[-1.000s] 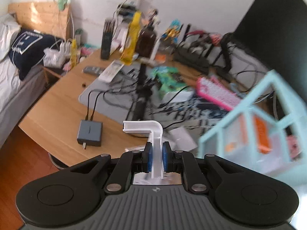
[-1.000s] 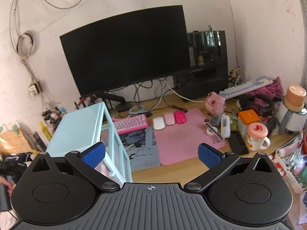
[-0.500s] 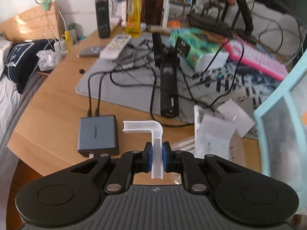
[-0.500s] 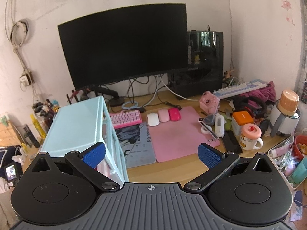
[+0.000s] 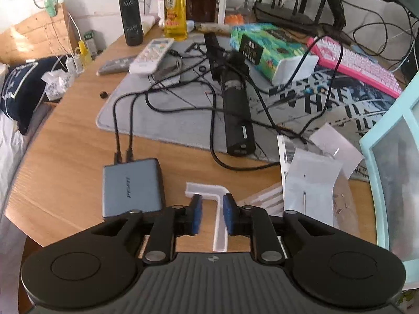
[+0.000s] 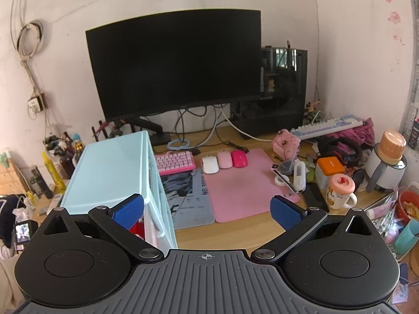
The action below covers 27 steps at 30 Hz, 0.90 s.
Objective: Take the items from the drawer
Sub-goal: 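Carry the white part over the desk and open the left tool, then move the left tool back down into the open drawer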
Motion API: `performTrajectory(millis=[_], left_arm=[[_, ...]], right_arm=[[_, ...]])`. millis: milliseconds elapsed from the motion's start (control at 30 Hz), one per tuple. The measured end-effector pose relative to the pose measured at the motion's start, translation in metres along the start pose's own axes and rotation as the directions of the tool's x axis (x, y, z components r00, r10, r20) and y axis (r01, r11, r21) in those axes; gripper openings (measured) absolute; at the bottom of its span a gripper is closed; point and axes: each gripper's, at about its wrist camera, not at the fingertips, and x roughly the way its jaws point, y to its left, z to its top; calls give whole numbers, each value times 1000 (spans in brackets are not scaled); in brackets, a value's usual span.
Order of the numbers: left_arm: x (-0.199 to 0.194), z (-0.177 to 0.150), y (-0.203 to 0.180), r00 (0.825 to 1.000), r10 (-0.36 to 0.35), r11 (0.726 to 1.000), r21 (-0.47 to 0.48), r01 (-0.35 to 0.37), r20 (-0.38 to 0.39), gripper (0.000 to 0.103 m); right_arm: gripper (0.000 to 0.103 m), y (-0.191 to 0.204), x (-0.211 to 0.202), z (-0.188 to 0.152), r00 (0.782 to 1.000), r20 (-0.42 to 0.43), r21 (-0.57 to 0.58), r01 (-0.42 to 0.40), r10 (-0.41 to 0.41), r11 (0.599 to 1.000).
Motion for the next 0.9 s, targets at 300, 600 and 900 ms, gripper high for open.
performTrajectory(millis=[300,600,900], left_arm=[[-76,1,6,988,-85,996,9,85,133,68],[-198,3,-21,937,-230,973,47,226,262,86],[-303,5,-95,840,-487,870,49,490,240,103]], right_arm=[[103,-12,-1,-2,1000,14,19,-23,23,1000],[103,-35,4,-6,997,20,48,-69,69,996],[103,-72,10,-12,995,34,108,-102,99,989]])
